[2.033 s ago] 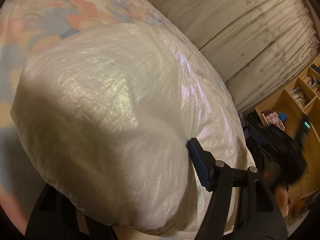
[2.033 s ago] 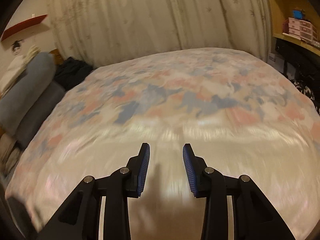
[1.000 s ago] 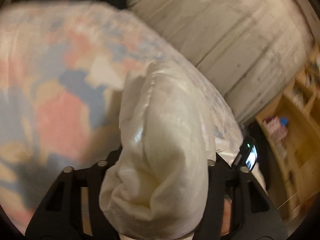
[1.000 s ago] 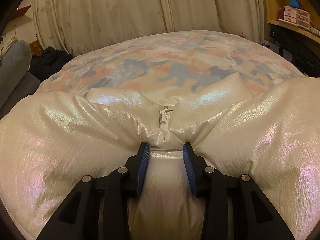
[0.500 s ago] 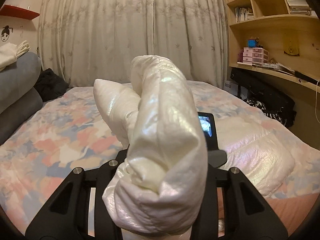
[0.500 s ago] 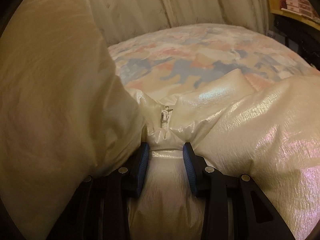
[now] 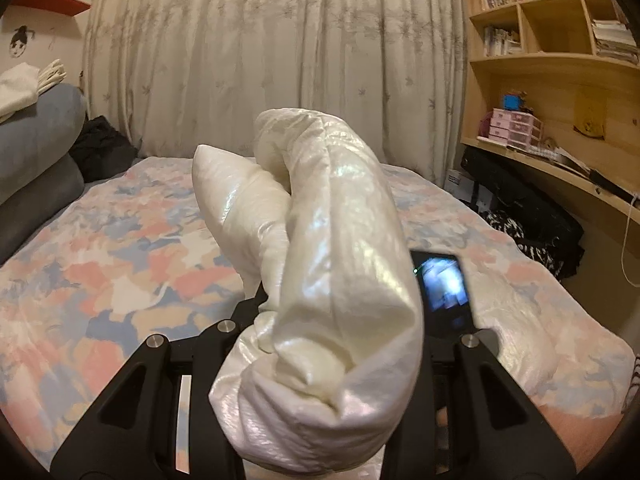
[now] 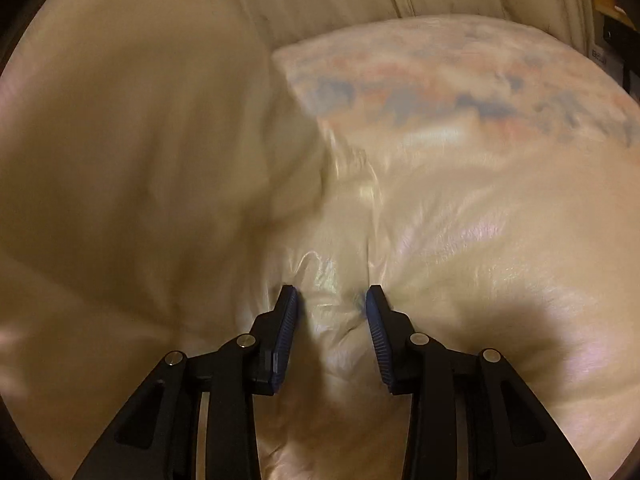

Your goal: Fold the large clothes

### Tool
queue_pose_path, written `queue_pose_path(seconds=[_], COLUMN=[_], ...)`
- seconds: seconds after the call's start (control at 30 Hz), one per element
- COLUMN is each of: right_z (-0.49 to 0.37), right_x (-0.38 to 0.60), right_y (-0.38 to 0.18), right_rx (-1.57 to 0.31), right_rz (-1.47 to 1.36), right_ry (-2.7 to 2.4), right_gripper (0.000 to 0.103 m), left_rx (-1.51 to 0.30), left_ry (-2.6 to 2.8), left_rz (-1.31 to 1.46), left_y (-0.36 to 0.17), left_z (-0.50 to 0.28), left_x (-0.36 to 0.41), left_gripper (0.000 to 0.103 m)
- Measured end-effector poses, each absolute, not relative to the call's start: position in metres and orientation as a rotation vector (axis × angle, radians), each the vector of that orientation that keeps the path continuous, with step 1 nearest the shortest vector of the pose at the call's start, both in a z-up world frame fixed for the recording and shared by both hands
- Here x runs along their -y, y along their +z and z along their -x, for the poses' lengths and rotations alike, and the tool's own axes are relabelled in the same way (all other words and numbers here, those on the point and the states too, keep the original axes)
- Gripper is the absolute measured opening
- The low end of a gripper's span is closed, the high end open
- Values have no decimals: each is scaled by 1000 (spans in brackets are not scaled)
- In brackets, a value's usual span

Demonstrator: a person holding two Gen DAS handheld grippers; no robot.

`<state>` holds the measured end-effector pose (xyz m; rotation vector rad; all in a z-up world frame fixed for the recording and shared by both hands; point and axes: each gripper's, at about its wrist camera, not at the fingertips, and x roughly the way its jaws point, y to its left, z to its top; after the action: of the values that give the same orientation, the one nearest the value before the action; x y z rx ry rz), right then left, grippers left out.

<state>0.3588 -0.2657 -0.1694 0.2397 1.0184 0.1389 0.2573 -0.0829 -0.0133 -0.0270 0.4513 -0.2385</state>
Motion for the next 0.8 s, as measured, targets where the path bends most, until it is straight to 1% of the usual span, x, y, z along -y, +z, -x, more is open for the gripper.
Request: queue_pose_path(seconds=[0.1, 0.27, 0.5, 0.6, 0.7, 0.77, 0.8], right_z=[-359, -356, -341, -332, -305, -270, -251], right_x=[260, 262, 281, 295, 327, 362, 380], right_y=[-182, -194, -190, -177, -152, -126, -114], right_rx=[-1001, -954, -929, -982, -1039, -1027, -998], right_rz=[-223, -247, -303, -337, -388, -393, -379], right_ry=[98, 113, 147, 190, 223, 157, 103], right_gripper=[39, 39, 39, 38, 39, 43, 50], left_rx=[-468, -487, -484, -475, -482, -494, -501], left_ry=[-241, -247, -289, -314, -332, -343, -351], left_rz=[-3, 0, -74, -124, -169, -190, -201], left_y=[-12, -10, -5, 0, 1, -1, -3], left_z=[-257, -262, -261, -258, -258, -258, -258], left_x=[93, 105, 137, 153, 178, 196, 206], left_gripper=[32, 32, 32, 32, 32, 32, 32])
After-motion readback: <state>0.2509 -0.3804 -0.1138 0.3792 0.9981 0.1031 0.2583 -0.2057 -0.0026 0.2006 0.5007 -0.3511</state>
